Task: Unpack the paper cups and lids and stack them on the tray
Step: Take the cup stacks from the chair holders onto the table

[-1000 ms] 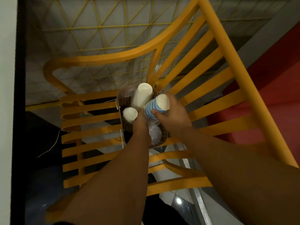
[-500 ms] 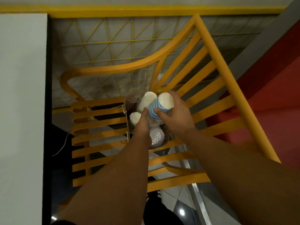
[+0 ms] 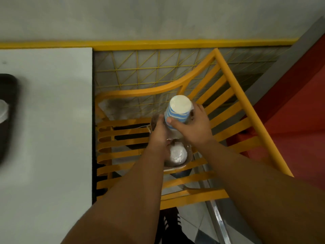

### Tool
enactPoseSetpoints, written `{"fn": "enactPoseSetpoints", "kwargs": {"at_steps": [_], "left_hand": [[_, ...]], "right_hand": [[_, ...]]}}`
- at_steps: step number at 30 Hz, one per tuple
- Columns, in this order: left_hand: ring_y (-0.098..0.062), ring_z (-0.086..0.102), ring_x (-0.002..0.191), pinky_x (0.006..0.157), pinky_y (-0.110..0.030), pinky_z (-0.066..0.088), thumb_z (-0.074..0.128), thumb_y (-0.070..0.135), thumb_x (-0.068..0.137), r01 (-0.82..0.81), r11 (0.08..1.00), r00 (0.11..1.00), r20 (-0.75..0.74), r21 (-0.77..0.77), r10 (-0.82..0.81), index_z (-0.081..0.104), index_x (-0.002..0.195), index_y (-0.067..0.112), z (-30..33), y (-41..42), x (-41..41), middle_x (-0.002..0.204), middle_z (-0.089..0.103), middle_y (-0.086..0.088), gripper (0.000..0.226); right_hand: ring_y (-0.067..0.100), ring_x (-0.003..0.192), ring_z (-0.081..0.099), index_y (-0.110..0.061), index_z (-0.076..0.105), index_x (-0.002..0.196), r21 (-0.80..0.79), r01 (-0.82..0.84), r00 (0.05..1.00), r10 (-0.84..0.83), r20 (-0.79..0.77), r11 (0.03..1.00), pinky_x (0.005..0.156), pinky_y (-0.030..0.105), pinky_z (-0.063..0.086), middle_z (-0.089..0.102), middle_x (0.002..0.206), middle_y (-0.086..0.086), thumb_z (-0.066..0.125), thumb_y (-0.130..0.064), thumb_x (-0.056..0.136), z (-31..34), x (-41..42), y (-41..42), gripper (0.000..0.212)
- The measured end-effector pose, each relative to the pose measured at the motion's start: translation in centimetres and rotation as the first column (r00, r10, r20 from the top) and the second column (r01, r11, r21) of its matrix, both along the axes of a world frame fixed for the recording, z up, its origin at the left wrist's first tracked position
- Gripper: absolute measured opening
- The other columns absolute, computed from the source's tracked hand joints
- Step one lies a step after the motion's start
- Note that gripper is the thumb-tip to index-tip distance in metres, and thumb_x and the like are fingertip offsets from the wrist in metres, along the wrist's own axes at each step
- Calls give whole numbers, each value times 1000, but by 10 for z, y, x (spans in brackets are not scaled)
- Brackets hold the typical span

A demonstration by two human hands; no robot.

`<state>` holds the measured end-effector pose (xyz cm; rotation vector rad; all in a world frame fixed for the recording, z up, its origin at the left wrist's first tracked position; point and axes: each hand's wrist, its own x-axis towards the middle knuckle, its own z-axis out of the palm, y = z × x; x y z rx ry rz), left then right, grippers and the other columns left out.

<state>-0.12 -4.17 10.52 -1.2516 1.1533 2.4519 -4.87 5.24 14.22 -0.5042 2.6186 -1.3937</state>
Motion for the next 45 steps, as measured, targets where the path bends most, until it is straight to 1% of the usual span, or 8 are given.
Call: {"fn": "enactPoseSetpoints", "kwargs": {"at_steps": [5, 12, 16, 28, 35, 37, 41, 45], "left_hand": [[-18, 67, 99, 80, -32, 54, 40, 76, 86, -66, 994, 996, -66, -84, 61, 64, 122, 27, 70, -39, 58, 116, 70, -1, 65], [-21, 68, 104, 97, -44, 51, 48, 80, 74, -255, 935, 967, -42, -244, 253, 64, 122, 29, 117, -127, 184, 115, 71, 1, 72], [-18, 64, 91, 94, -41, 52, 42, 65, 93, -268, 904, 957, 16, -334, 290, 62, 97, 29, 116, -177, 243, 95, 65, 4, 41], [-22, 65, 90, 87, -43, 58, 41, 60, 96, -261, 843, 926, 125, -470, 356, 62, 85, 22, 86, -228, 314, 98, 66, -5, 45], [-29, 66, 85, 81, -41, 59, 34, 59, 98, -234, 850, 932, 139, -472, 334, 62, 105, 13, 81, -230, 323, 96, 63, -8, 54], [-32, 68, 83, 80, -44, 59, 27, 61, 99, -261, 748, 890, 148, -611, 432, 61, 102, 9, 84, -225, 329, 90, 64, -11, 62], [-23, 53, 76, 73, -30, 37, 24, 48, 103, -157, 321, 857, 33, -934, 514, 62, 81, 6, 102, -178, 343, 72, 59, -2, 61], [-23, 53, 64, 64, -32, 36, 26, 50, 99, -178, 224, 946, -104, -958, 308, 59, 71, 4, 108, -124, 324, 62, 59, -4, 64]], "right_hand": [[10, 112, 63, -40, 53, 119, -377, -113, 970, 184, 159, 919, 94, 40, 55, 65, 123, -4, 83, -25, 77, 47, 45, -52, 54], [-3, 99, 65, -31, 59, 119, -423, -195, 916, 318, 244, 885, 81, 18, 52, 68, 111, -13, 82, -36, 75, 72, 156, -155, 50], [-6, 98, 64, -36, 57, 116, -424, -303, 846, 446, 293, 853, 81, 14, 51, 68, 110, -17, 85, -30, 73, 63, 208, -198, 52], [-16, 93, 57, -43, 45, 115, -289, -356, 875, 426, 232, 889, 77, 2, 41, 55, 105, -33, 83, -36, 73, 41, 283, -239, 57], [-15, 91, 57, -45, 43, 114, -223, -379, 882, 423, 207, 898, 78, 6, 44, 53, 102, -35, 82, -40, 74, 39, 290, -242, 57], [-14, 97, 56, -42, 42, 122, -227, -412, 867, 457, 199, 882, 85, 8, 46, 54, 107, -33, 82, -42, 74, 46, 291, -236, 62], [-2, 125, 44, -35, 33, 145, -163, -405, 878, 432, 206, 900, 101, 20, 36, 46, 141, -19, 74, -59, 72, 57, 281, -214, 87], [11, 137, 36, -32, 33, 149, -190, -305, 920, 340, 196, 933, 115, 38, 33, 40, 151, -7, 61, -69, 70, 60, 255, -181, 92]]}}
